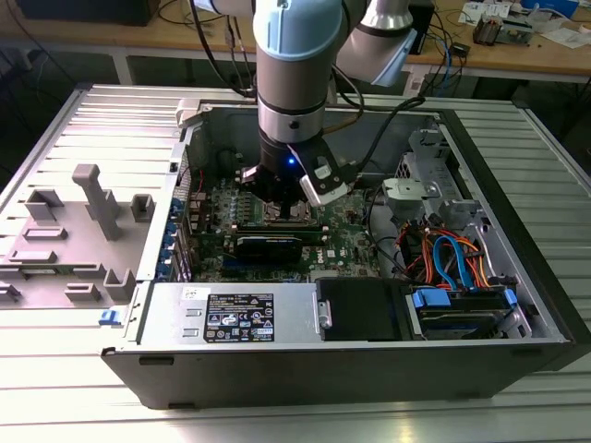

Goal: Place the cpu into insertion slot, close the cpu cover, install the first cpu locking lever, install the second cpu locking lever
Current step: 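Install the second cpu locking lever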

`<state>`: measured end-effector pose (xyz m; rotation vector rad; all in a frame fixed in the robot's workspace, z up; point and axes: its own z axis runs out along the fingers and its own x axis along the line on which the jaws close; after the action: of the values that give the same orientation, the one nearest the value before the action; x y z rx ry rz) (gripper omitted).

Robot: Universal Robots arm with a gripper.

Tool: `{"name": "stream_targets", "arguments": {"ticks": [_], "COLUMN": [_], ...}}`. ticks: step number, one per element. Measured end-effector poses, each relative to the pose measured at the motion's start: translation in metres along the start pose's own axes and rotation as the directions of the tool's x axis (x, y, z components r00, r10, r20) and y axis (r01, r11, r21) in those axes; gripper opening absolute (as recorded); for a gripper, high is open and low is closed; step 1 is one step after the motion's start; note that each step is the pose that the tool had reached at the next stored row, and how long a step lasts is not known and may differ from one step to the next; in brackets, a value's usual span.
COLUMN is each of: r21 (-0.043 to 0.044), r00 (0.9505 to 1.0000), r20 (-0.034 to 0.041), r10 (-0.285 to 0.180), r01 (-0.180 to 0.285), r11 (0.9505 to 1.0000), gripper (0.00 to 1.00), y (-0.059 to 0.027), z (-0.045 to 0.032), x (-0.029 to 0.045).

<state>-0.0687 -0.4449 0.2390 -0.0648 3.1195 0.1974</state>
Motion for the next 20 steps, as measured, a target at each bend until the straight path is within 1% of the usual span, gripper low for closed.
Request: {"name": "stream_targets", "arguments": {"ticks": [1, 3, 4, 8, 10, 12, 15, 18, 20], "r21": [-0.0016, -0.0055, -0.0112, -0.0218, -0.0286, -0.0384, -0.0500, -0.0587, -0.0612], "r00": [1.0000, 1.0000, 1.0000, 1.0000, 1.0000, 1.0000, 1.0000, 1.0000, 1.0000], "r20": [-0.0002, -0.0010, -0.0008, -0.0003, -0.0001, 0.0003, 0.0007, 0.0012, 0.0012], "r10": [0.000, 0.000, 0.000, 0.000, 0.000, 0.001, 0.001, 0.001, 0.001], "r01": [0.000, 0.000, 0.000, 0.000, 0.000, -0.001, -0.001, -0.001, -0.001], "r11": [1.0000, 1.0000, 0.9999, 0.9998, 0.9996, 0.9993, 0.9987, 0.9983, 0.9981], "gripper": [0.11, 0.11, 0.11, 0.11, 0.11, 0.11, 0.11, 0.11, 0.11], "y": [-0.0021, -0.0027, -0.0033, -0.0041, -0.0061, -0.0084, -0.0100, -0.0109, -0.0111], "z": [0.0000, 0.0001, 0.0002, 0.0004, 0.0006, 0.0012, 0.0027, 0.0042, 0.0058], "x": [0.0005, 0.0005, 0.0008, 0.0021, 0.0026, 0.0043, 0.0056, 0.0067, 0.0070]}}
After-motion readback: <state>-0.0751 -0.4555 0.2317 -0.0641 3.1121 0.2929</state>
